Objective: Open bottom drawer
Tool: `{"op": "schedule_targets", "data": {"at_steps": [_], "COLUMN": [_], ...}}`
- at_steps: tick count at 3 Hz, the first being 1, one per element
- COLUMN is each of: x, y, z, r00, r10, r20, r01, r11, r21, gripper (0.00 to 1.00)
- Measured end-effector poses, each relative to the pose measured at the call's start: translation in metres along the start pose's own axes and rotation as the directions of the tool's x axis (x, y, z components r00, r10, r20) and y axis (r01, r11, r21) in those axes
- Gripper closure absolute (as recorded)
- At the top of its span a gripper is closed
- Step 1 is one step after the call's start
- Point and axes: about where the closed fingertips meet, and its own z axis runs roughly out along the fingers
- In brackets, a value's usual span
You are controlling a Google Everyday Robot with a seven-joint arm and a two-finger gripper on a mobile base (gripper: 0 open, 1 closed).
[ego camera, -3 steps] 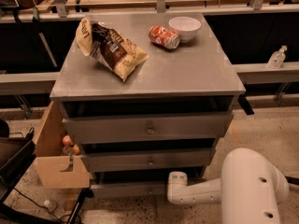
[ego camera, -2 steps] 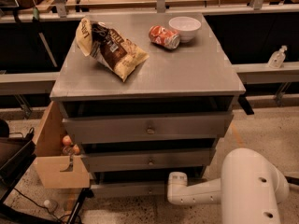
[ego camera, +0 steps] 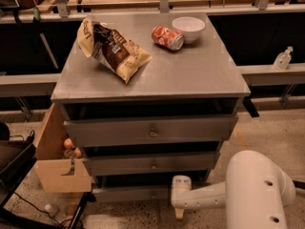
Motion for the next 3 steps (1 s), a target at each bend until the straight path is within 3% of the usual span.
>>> {"op": "schedule_targets", "data": {"at_steps": [2,3], "x": [0.011,0.026], "y": [-0.008,0.003], "z": [-0.060,-0.082], "r00": [0.996,0.988], "r10": [-0.031,-0.005], "r20": [-0.084,-0.154], "r01": [0.026,-0.015], "r11": [0.9978,0.9921], "r21": [-0.061,-0.125], "gripper": [0.00,0.00]}}
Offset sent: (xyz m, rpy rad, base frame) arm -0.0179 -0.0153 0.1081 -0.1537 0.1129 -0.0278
